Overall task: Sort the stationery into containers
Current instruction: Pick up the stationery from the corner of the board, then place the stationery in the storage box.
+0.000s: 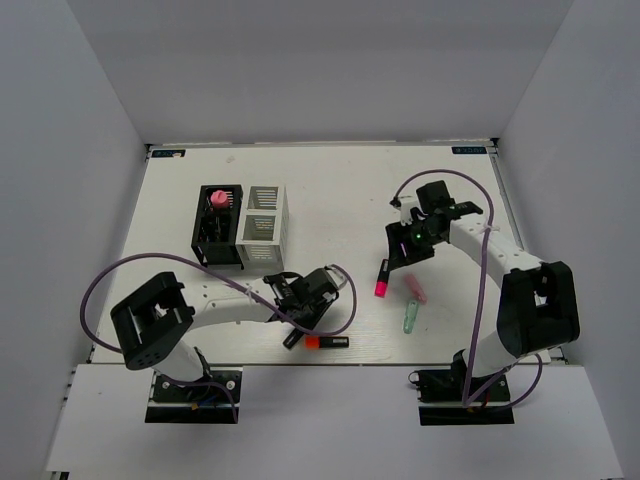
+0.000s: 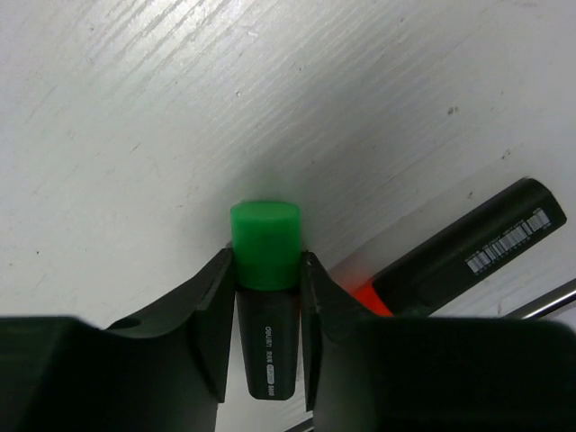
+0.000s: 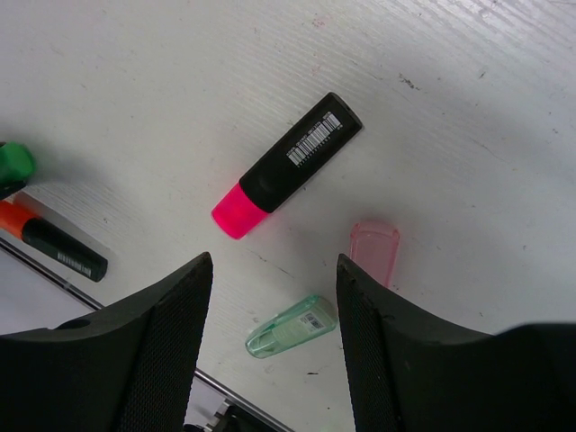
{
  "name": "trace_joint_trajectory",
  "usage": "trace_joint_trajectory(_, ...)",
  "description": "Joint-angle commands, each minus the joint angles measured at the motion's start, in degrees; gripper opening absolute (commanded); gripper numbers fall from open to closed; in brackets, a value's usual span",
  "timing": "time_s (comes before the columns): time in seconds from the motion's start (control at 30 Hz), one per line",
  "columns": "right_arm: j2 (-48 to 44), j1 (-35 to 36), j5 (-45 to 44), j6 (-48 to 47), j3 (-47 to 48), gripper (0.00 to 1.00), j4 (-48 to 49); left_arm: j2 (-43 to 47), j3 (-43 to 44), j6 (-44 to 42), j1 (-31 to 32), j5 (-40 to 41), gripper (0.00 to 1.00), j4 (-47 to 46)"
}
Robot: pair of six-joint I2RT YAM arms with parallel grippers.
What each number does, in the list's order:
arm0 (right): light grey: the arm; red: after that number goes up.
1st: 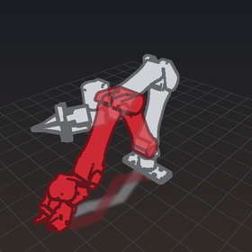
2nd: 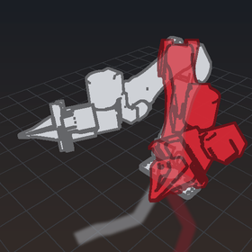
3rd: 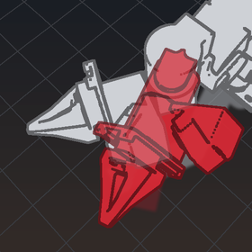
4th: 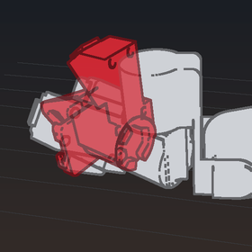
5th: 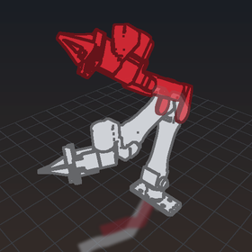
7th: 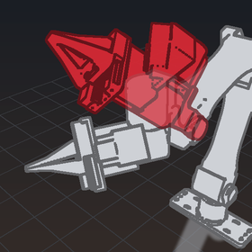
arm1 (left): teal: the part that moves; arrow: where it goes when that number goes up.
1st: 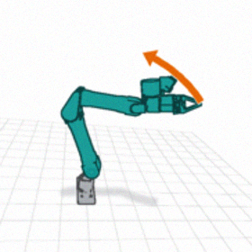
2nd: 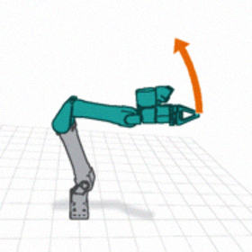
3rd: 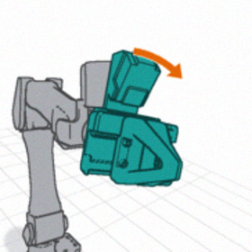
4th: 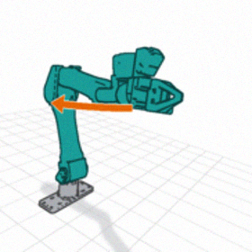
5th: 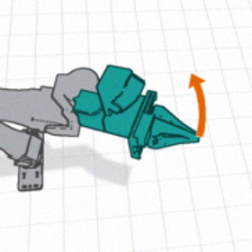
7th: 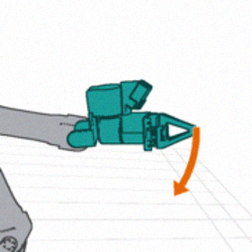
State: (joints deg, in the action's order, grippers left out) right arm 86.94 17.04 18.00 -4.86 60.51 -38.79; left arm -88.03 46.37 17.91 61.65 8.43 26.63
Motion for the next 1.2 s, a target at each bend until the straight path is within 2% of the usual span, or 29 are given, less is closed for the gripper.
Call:
trace_joint_trajectory(0.0,-2.03,-0.69,1.51,0.47,0.13,0.61,0.29,-0.3,0.39,-0.24,0.58,1.41,0.34,1.06)
trace_joint_trajectory(0.07,-2.12,-0.78,1.69,0.56,0.13,0.61,0.29,-0.83,0.39,-0.25,0.84,1.24,0.27,1.75)
trace_joint_trajectory(0.17,-2.39,-1.39,2.21,0.73,0.22,0.61,-0.23,-2.23,0.39,-0.33,0.84,1.24,0.22,2.19)
trace_joint_trajectory(0.3,-2.91,-1.83,2.83,0.65,0.13,0.62,0.2,-2.76,0.83,-0.95,0.93,2.03,0.05,2.9)
trace_joint_trajectory(0.33,-3.0,-2.09,3.09,0.64,0.05,0.68,0.11,-2.24,1.87,-1.12,0.41,2.21,0.02,3.33)
trace_joint_trajectory(0.37,-3.09,-2.18,3.27,-0.14,0.13,0.9,-0.23,-1.89,3.19,-1.3,0.32,2.3,0.0,5.08)
trace_joint_trajectory(0.5,-3.53,-2.79,5.38,-3.4,0.31,0.9,-0.94,5.04,10.57,-3.57,-3.09,0.63,0.0,8.43)
trace_joint_trajectory(0.53,-4.05,-2.8,5.64,-4.27,-0.04,0.88,-0.77,6.63,13.8,-4.37,-3.81,0.37,0.0,9.22)
trace_joint_trajectory(0.57,-4.58,-2.71,7.56,-4.97,-0.13,0.73,-0.68,7.25,17.58,-5.59,-4.69,0.1,0.0,10.18)
trace_joint_trajectory(0.6,-4.5,-2.89,8.19,-5.24,-0.22,0.56,-0.68,8.21,19.35,-6.83,-7.65,-0.86,0.0,10.45)
trace_joint_trajectory(0.63,-4.67,-2.89,9.24,-5.16,-0.3,0.22,-0.68,9.01,23.98,-7.79,-8.9,-1.56,0.0,10.2)
trace_joint_trajectory(0.67,-4.67,-2.89,9.94,-5.24,-0.48,0.13,-0.59,9.54,25.51,-8.07,-10.04,-3.75,0.0,9.76)
trace_joint_trajectory(0.7,-4.67,-3.06,10.3,-5.33,-0.48,0.1,-0.59,9.8,28.05,-8.33,-12.67,-4.38,0.0,8.36)
trace_joint_trajectory(0.77,-4.84,-3.24,10.65,-5.25,-0.57,0.11,-0.5,10.59,29.74,-8.95,-18.03,-6.83,0.0,6.16)
trace_joint_trajectory(0.83,-5.02,-3.15,11.44,-5.68,-0.75,0.12,-0.41,11.91,28.61,-10.78,-22.68,-7.63,0.0,-2.26)
trace_joint_trajectory(0.9,-5.2,-3.15,13.46,-6.91,-1.01,0.17,-0.5,13.67,21.42,-13.93,-24.37,-7.02,0.0,-17.85)
trace_joint_trajectory(0.93,-5.11,-3.24,14.6,-8.48,-1.01,0.18,-0.68,14.63,19.31,-15.87,-26.99,-6.85,0.0,-21.85)
trace_joint_trajectory(0.97,-5.11,-3.24,17.13,-9.37,-1.18,0.2,-1.29,14.55,14.59,-16.33,-28.06,-5.54,0.0,-30.33)
trace_joint_trajectory(1.0,-5.2,-3.33,21.42,-11.99,-1.18,0.2,-2.16,14.12,14.1,-16.24,-31.55,-5.35,0.0,-34.07)
trace_joint_trajectory(1.03,-5.28,-3.59,25.03,-18.8,-1.18,0.2,-4.52,12.55,14.88,-16.15,-32.63,-5.35,0.0,-35.23)
trace_joint_trajectory(1.1,-4.41,-3.5,38.37,-23.94,-0.05,0.23,-8.04,9.29,17.61,-15.01,-35.44,-5.7,0.0,-34.46)
trace_joint_trajectory(1.13,-4.32,-3.5,43.39,-32.06,0.31,0.26,-13.54,6.06,18.92,-14.4,-36.67,-5.96,0.0,-34.63)
trace_joint_trajectory(1.17,-4.14,-3.5,44.57,-33.62,0.57,0.34,-14.21,5.24,19.28,-14.57,-37.12,-5.96,0.0,-35.15)
